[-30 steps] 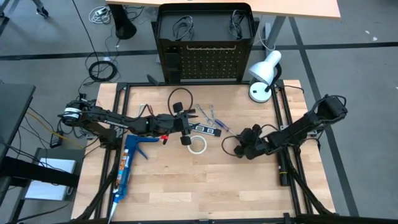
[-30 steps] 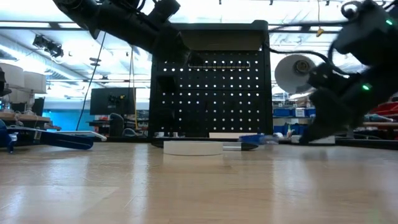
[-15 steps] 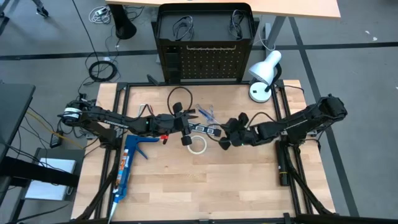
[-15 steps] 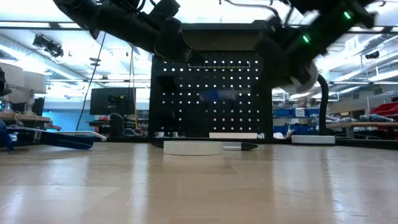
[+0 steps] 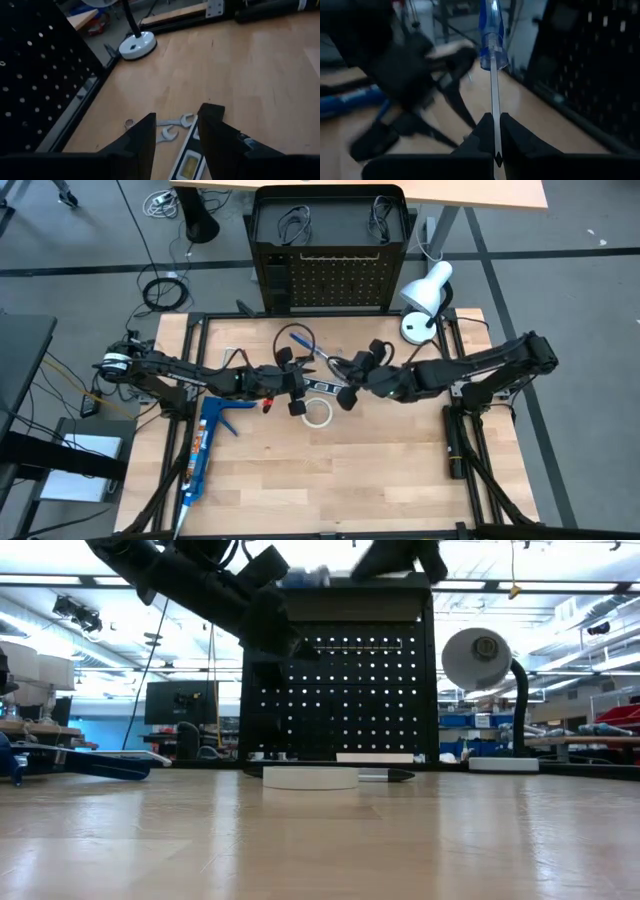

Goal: Hang tools onto peg board
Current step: Put the blue screwdriver on top of the pegboard

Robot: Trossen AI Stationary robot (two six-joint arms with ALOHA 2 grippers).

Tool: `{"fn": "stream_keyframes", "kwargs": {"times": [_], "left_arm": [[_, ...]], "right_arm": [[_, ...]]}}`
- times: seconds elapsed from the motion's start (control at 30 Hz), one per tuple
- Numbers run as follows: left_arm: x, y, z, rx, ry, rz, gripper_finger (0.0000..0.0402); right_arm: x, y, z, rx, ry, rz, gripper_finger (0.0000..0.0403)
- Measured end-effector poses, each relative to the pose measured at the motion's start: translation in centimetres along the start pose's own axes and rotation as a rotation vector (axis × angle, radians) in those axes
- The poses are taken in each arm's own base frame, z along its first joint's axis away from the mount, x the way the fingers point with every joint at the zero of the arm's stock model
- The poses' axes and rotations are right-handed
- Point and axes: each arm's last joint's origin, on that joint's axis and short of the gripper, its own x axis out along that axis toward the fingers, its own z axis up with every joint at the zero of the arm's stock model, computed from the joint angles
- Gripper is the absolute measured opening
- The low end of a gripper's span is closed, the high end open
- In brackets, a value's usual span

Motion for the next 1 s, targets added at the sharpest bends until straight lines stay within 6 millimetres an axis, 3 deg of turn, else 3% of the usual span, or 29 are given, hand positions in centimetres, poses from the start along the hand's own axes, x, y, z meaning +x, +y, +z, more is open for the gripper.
{"fn": "stream_keyframes", "kwargs": {"times": [0.17, 0.33, 0.6, 1.0], "left_arm": [[0.0, 0.1, 0.4, 0.013, -0.038, 0.004, 0.0152], [-0.1, -0.1, 0.7, 0.046, -0.078, -0.034, 0.0152], [-0.8, -1.4, 2.0, 0.091, -0.201, -0.075, 0.0152], [-1.2, -1.9, 2.6, 0.102, -0.259, -0.102, 0.0152]], "right_arm": [[-1.0, 0.1, 3.7, -0.003, -0.083, 0.018, 0.002], [-1.3, -1.1, 6.9, 0.026, -0.156, -0.015, 0.0029], [-0.6, -3.5, 9.9, 0.055, -0.26, -0.063, 0.002], [0.5, -8.8, 14.6, 0.129, -0.631, -0.009, 0.002]]}}
